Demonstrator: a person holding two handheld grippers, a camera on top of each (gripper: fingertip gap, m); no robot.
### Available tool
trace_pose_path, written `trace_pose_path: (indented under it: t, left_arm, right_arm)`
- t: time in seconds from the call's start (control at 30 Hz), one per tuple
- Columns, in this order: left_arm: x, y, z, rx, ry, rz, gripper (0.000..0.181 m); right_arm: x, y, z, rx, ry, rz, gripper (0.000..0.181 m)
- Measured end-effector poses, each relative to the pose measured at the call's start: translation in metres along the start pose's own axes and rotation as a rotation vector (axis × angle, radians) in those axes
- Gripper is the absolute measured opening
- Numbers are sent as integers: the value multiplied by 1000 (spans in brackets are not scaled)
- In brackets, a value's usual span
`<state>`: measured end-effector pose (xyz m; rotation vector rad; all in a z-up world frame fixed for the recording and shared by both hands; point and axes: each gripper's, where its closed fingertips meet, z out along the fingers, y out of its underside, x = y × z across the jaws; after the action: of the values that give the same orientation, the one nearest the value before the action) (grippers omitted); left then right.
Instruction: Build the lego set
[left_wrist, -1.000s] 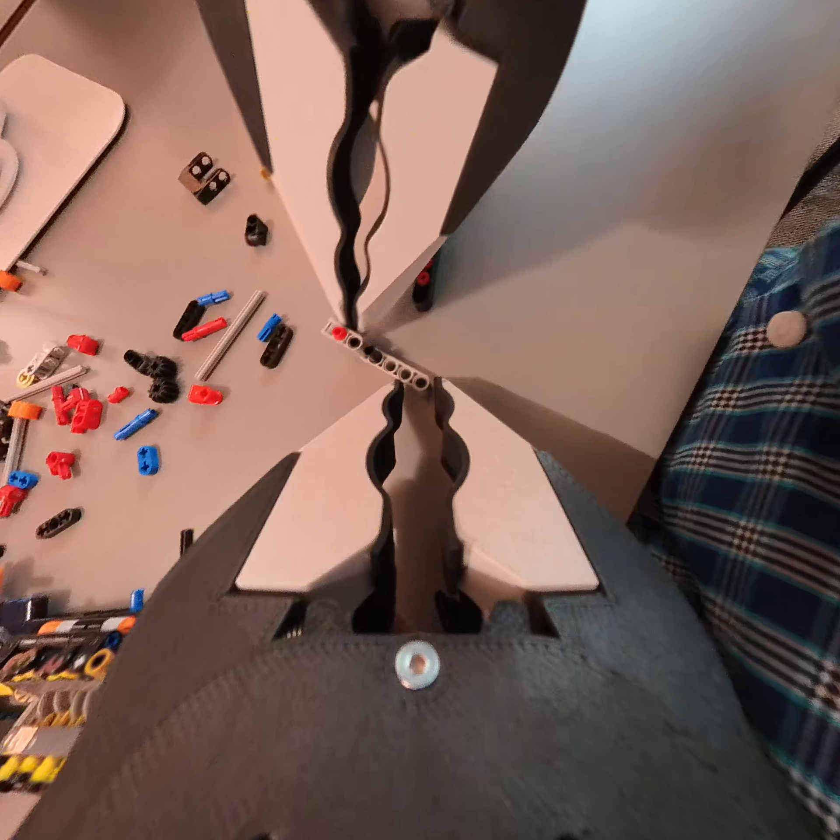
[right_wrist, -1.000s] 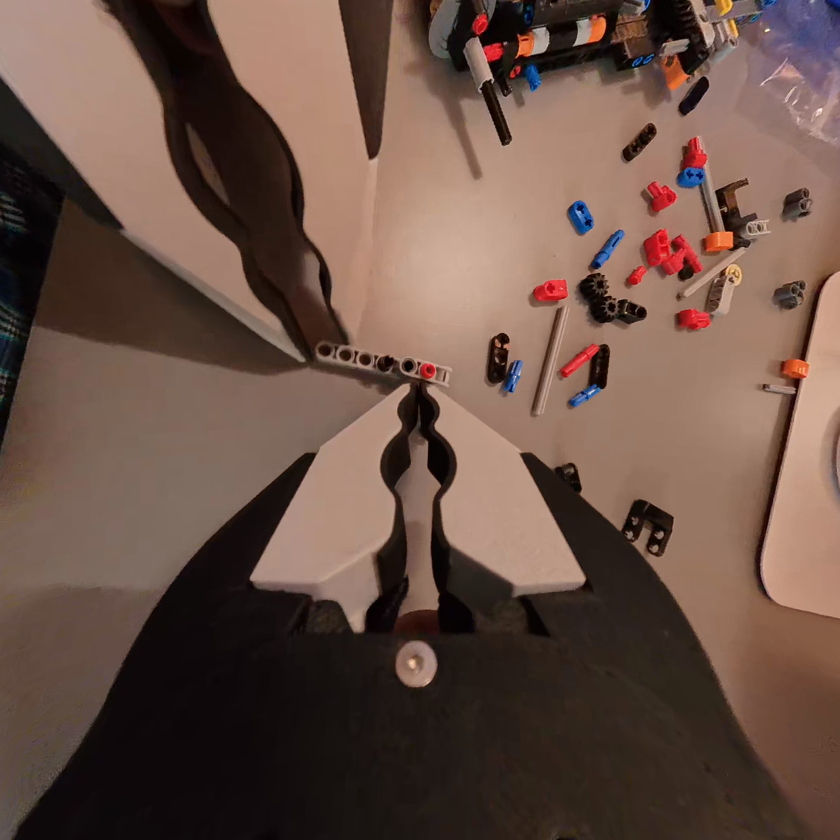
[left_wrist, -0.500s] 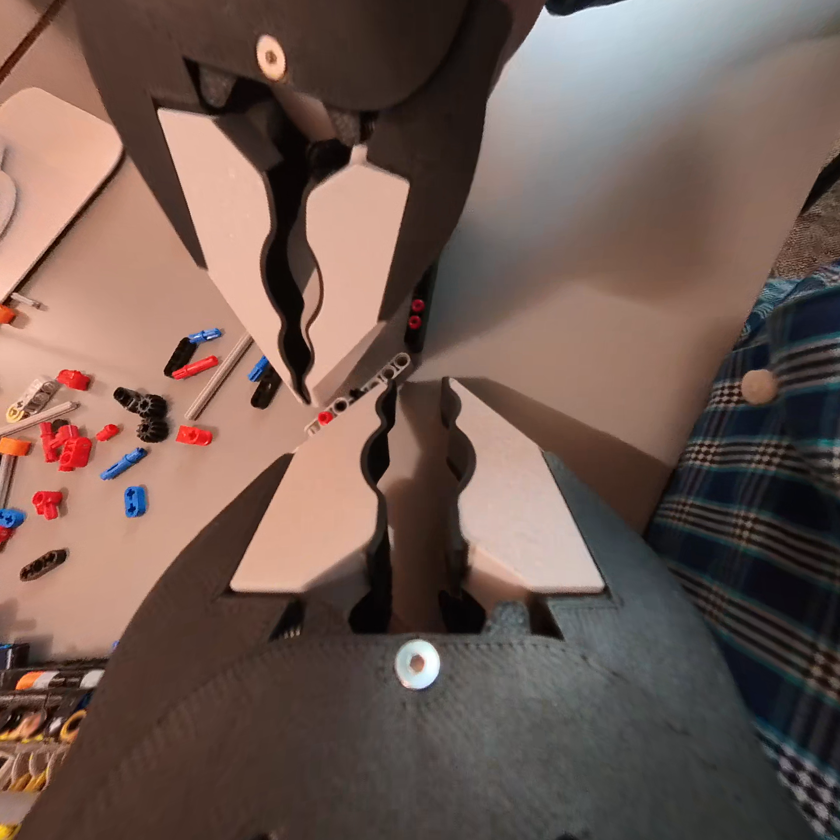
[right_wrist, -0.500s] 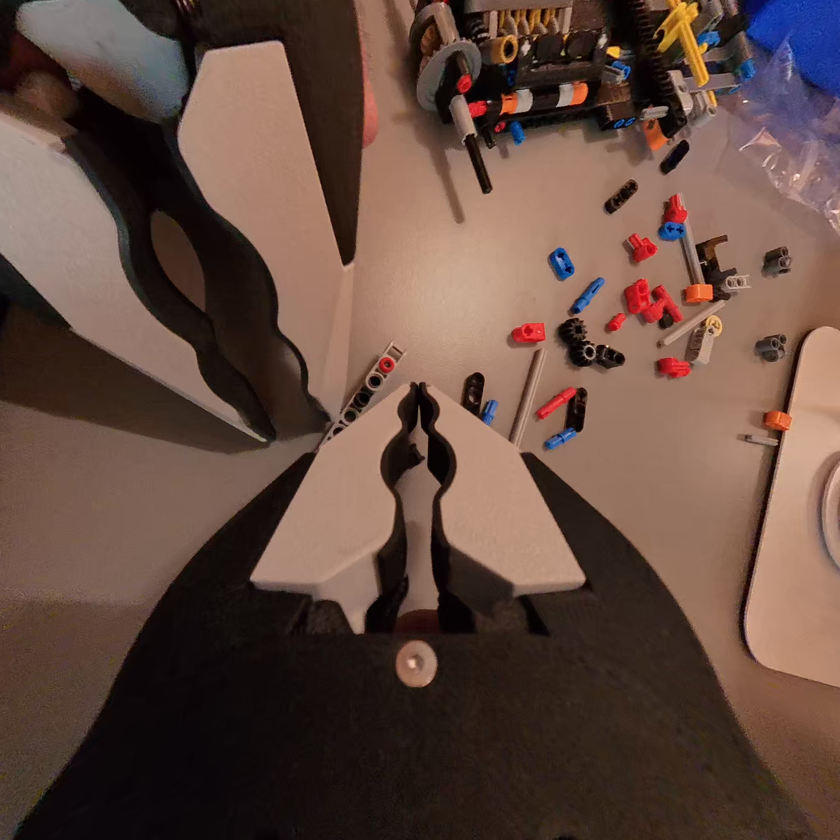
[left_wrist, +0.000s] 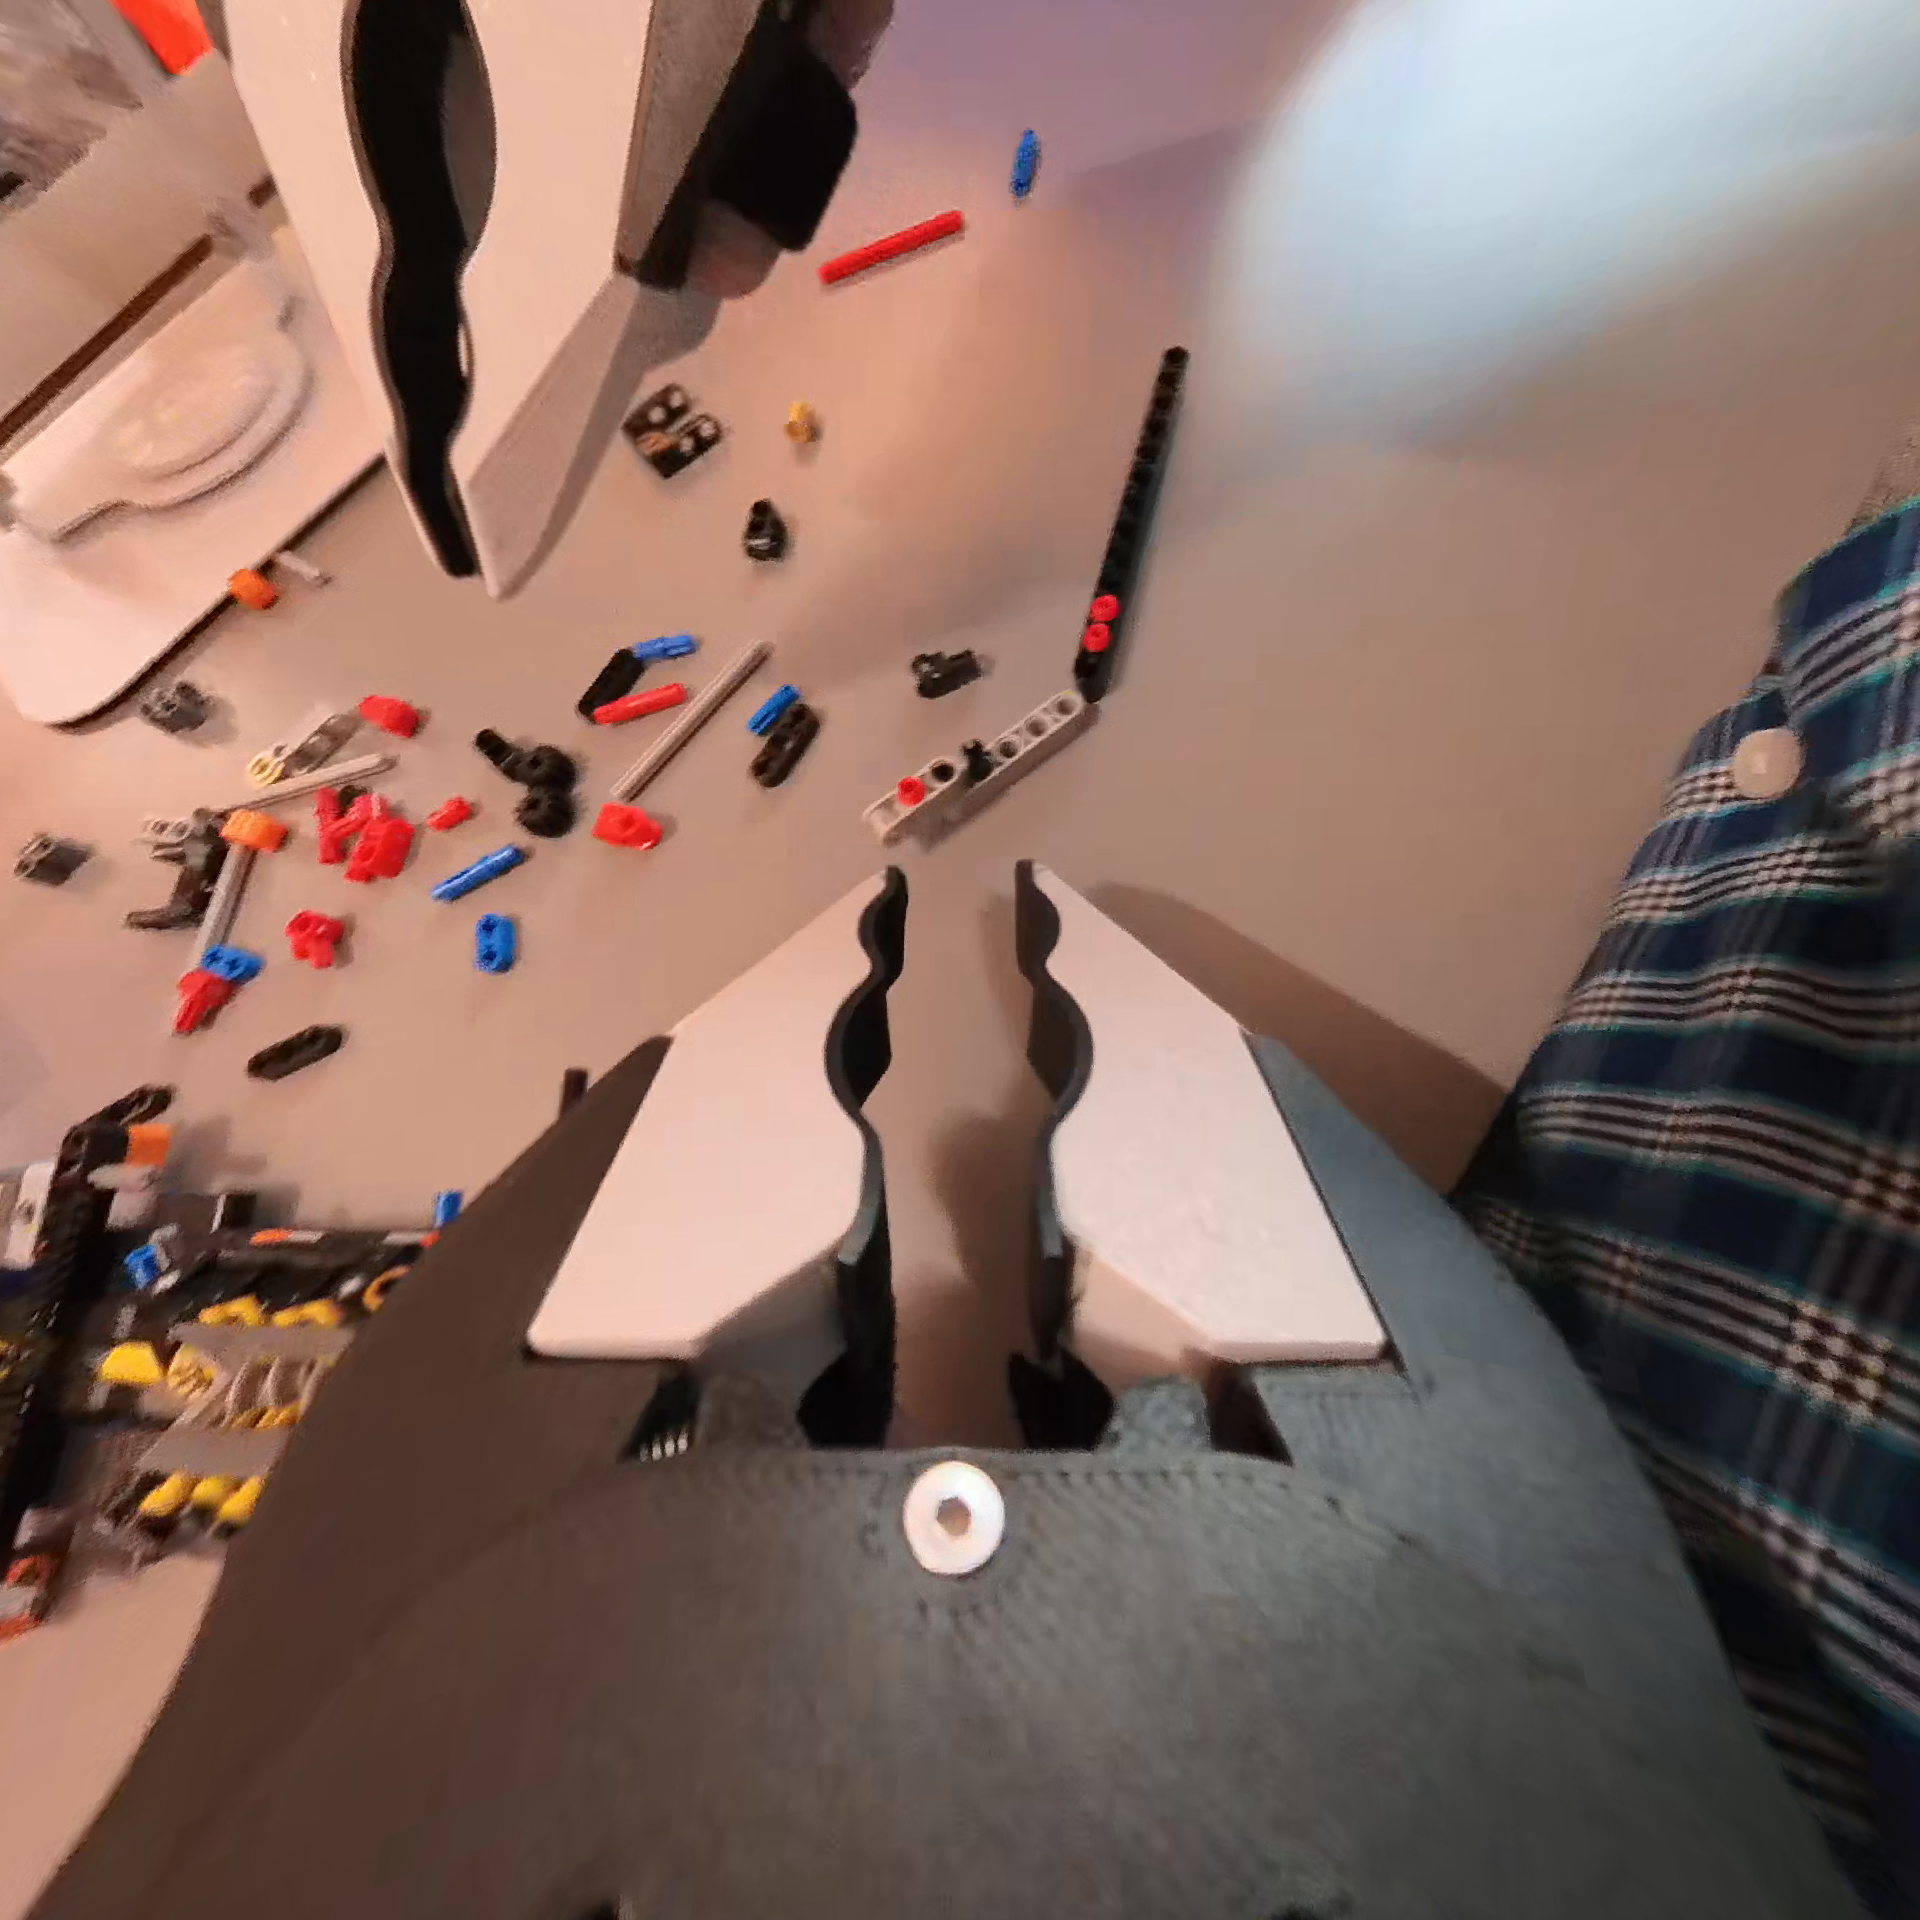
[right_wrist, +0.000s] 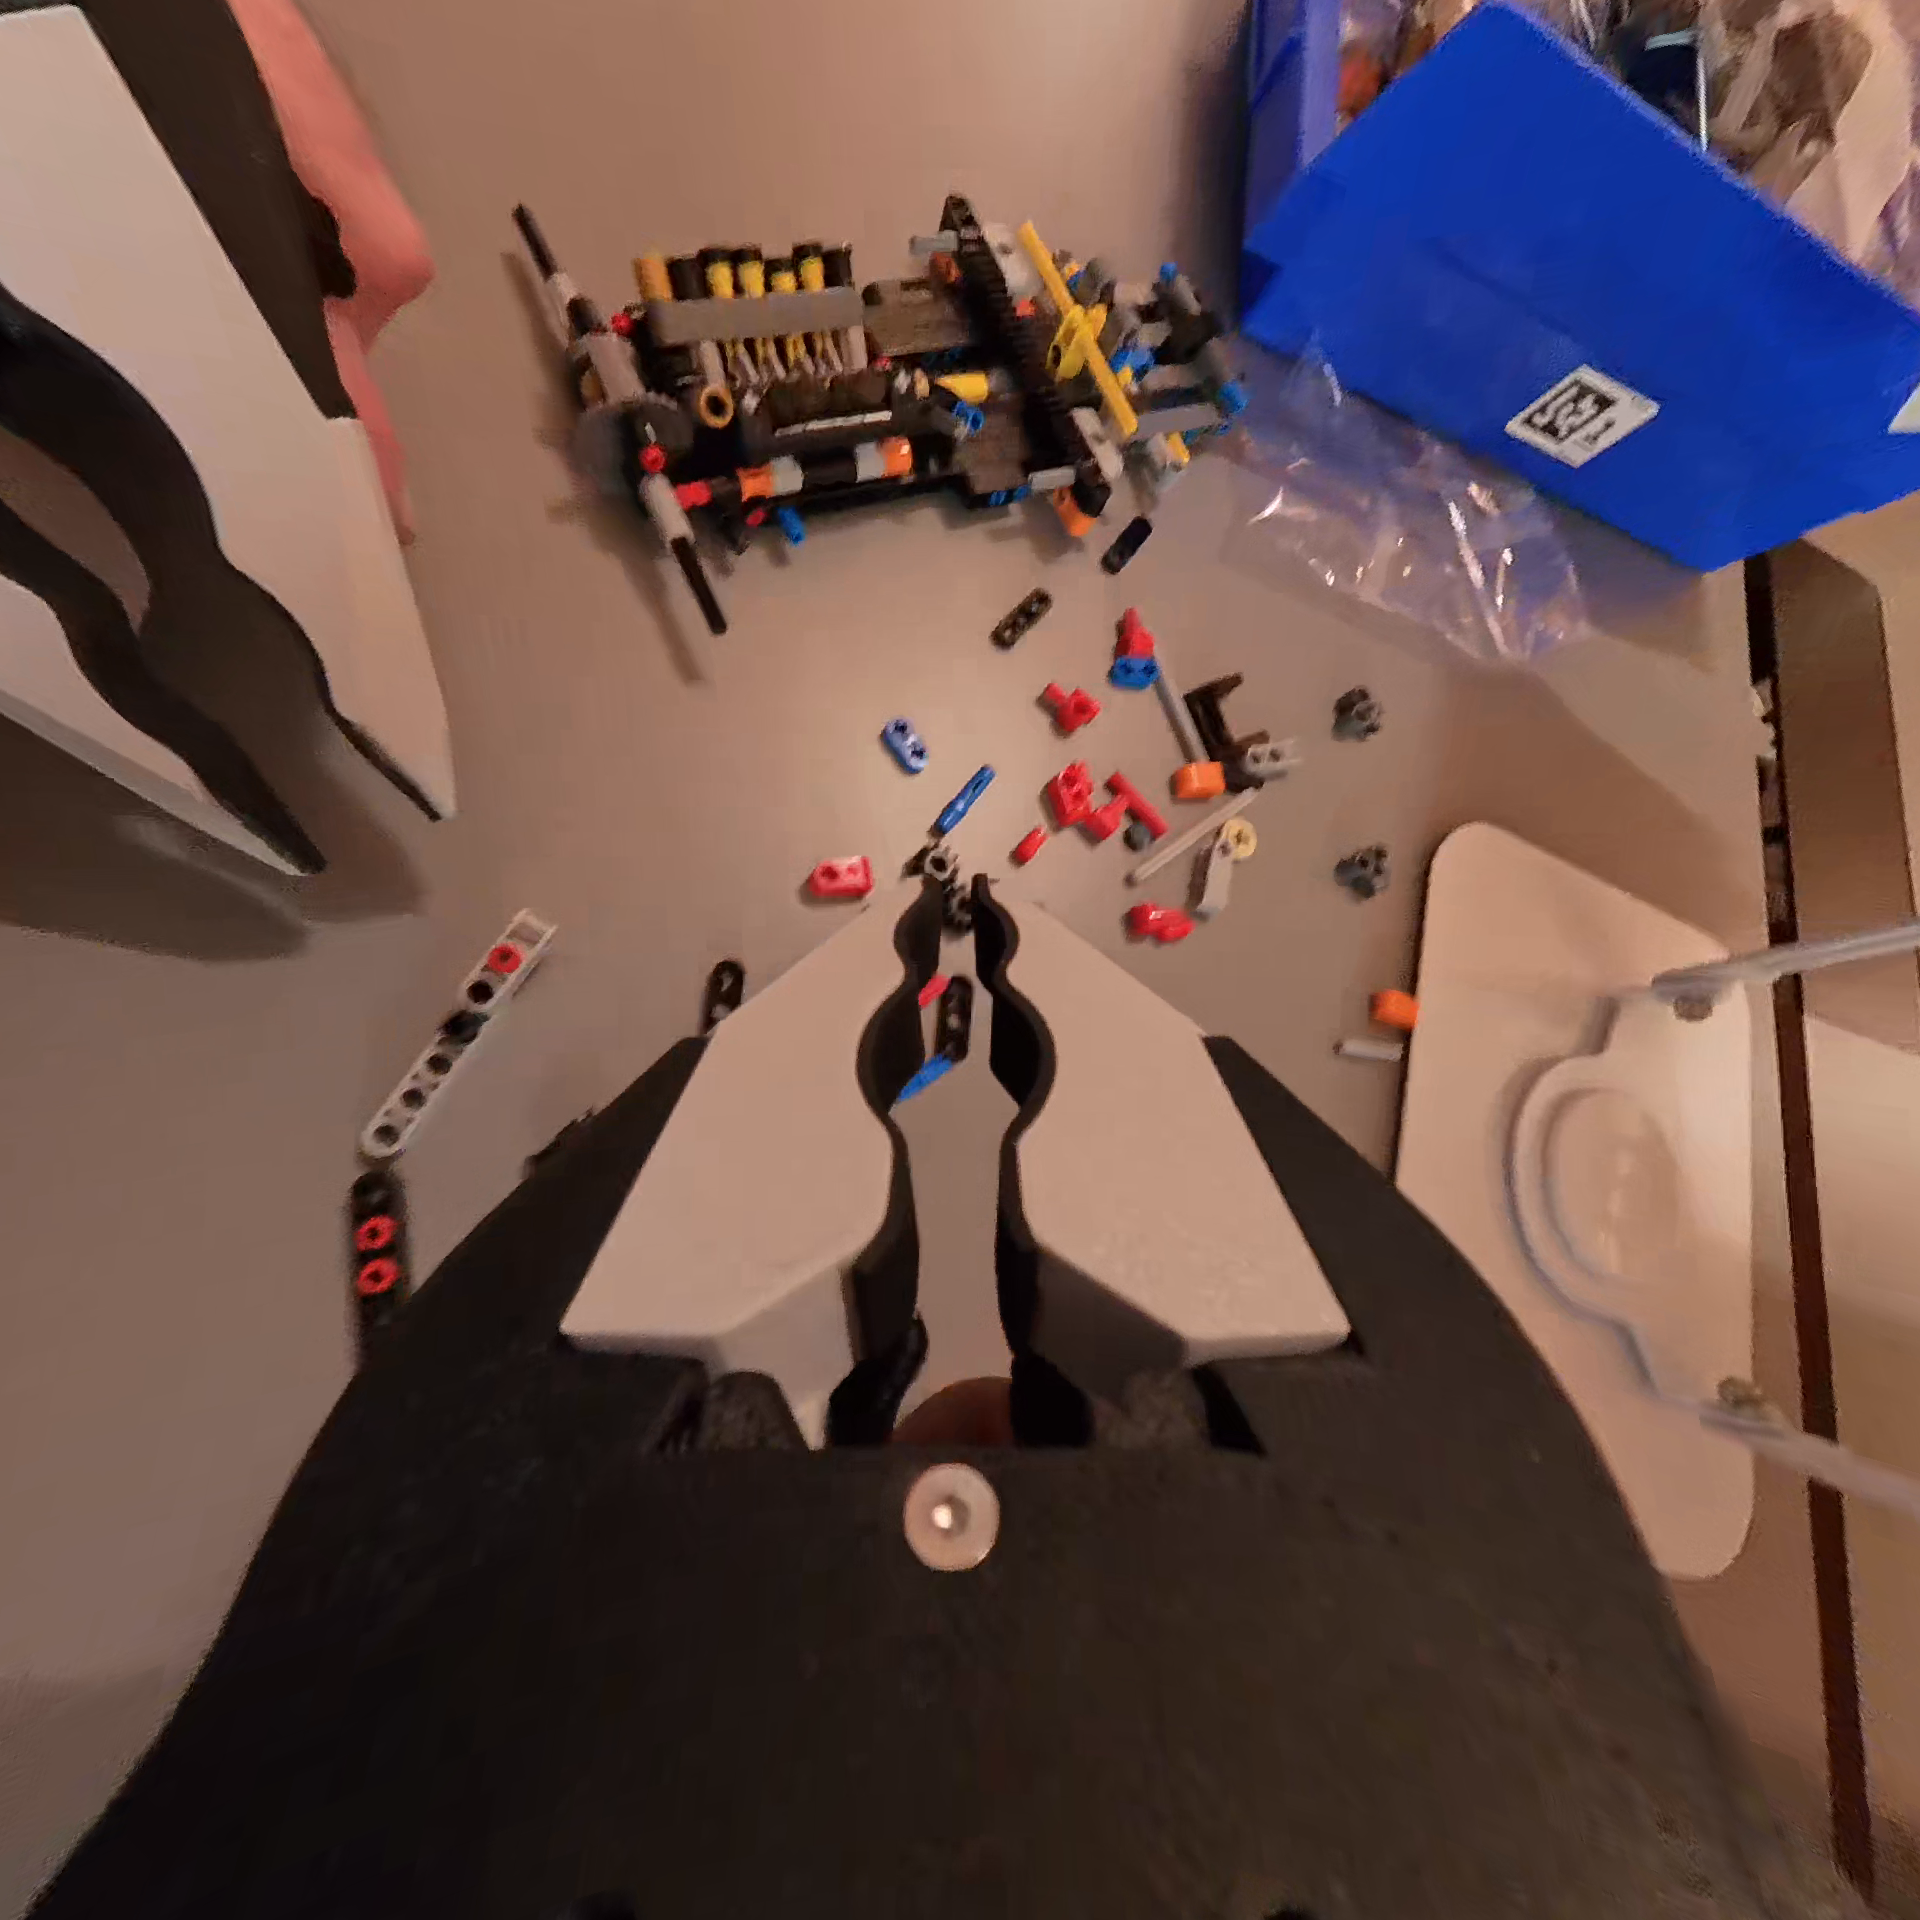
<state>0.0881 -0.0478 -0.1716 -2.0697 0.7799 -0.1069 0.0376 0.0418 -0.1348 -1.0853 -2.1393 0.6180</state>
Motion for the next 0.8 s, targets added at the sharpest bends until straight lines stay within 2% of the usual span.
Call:
trace_pose_path:
  t: [0.17,0.3,0.53,0.8]
  left_arm:
    - [-11,11,-7,-8,-37,-31,15]
    - [-18,16,-9,-11,-53,-29,14]
    - [-24,19,-11,-1,-49,-52,13]
    - [-25,21,-11,-11,-46,-56,13]
  right_arm:
    - [24,-11,18,3,-14,-8,4]
    - [37,-7,19,-23,4,-10,5]
    - [43,23,-8,-94,55,33,7]
    - [18,62,-42,-159,74,134,9]
